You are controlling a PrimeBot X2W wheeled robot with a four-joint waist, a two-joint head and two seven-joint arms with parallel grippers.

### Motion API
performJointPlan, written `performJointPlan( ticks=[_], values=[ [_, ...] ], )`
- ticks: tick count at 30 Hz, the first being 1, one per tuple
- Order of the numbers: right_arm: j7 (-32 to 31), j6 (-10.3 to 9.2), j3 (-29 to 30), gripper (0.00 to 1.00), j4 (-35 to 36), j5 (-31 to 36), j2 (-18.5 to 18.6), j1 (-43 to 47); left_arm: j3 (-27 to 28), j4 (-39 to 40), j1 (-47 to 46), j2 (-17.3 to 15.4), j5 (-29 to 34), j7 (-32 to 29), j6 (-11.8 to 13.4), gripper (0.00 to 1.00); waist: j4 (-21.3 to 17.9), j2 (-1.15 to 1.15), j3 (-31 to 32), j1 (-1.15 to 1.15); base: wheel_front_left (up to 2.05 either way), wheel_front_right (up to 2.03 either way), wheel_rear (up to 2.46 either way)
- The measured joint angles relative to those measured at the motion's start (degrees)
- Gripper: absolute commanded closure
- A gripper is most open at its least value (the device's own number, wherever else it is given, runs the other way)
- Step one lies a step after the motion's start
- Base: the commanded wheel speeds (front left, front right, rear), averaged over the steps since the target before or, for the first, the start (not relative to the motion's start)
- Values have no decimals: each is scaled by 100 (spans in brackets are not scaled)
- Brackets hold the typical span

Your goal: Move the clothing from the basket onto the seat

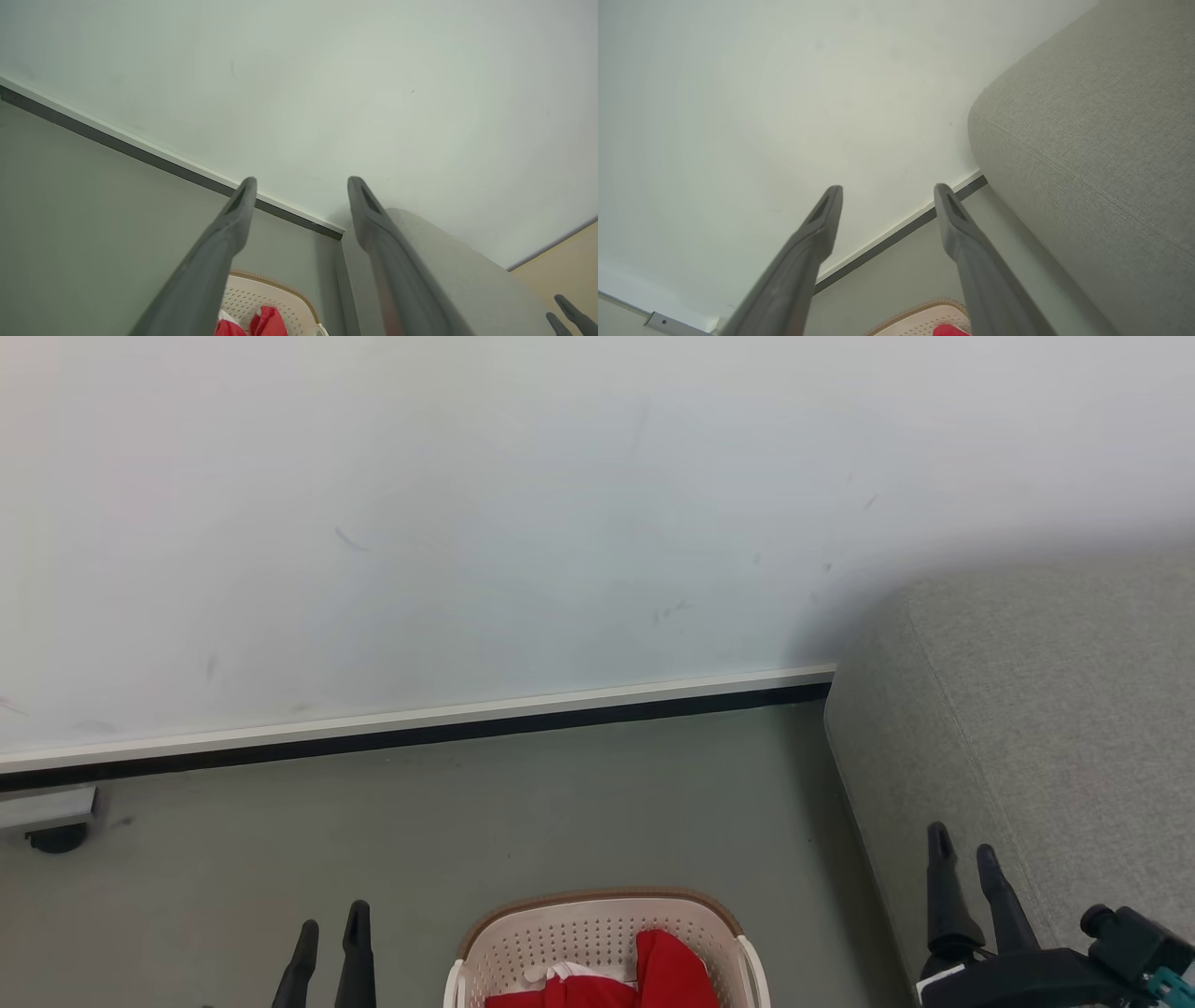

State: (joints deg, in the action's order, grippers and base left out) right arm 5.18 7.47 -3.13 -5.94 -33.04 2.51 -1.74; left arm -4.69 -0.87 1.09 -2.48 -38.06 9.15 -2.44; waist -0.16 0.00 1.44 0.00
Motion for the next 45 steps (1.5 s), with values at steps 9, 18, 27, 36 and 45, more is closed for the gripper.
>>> performJointPlan(
  ticks=[9,18,27,36,45],
  values=[
    [166,0,-215,0,198,554,2,21,-74,194,13,-3,645,105,154,0,9,0,22,0,0,0,0],
    [339,0,-377,0,324,1014,8,88,-120,309,99,-7,1118,196,153,0,24,0,42,0,0,0,0],
    [478,0,-546,0,430,1473,15,116,-133,478,128,-10,1586,286,164,0,36,0,88,0,0,0,0],
    [619,0,-621,0,532,1928,22,138,-124,558,170,-14,1803,359,199,0,63,0,102,0,0,0,0],
    [747,0,-750,0,649,2346,24,172,-180,638,219,-19,2426,443,255,0,75,0,102,0,0,0,0]
  ],
)
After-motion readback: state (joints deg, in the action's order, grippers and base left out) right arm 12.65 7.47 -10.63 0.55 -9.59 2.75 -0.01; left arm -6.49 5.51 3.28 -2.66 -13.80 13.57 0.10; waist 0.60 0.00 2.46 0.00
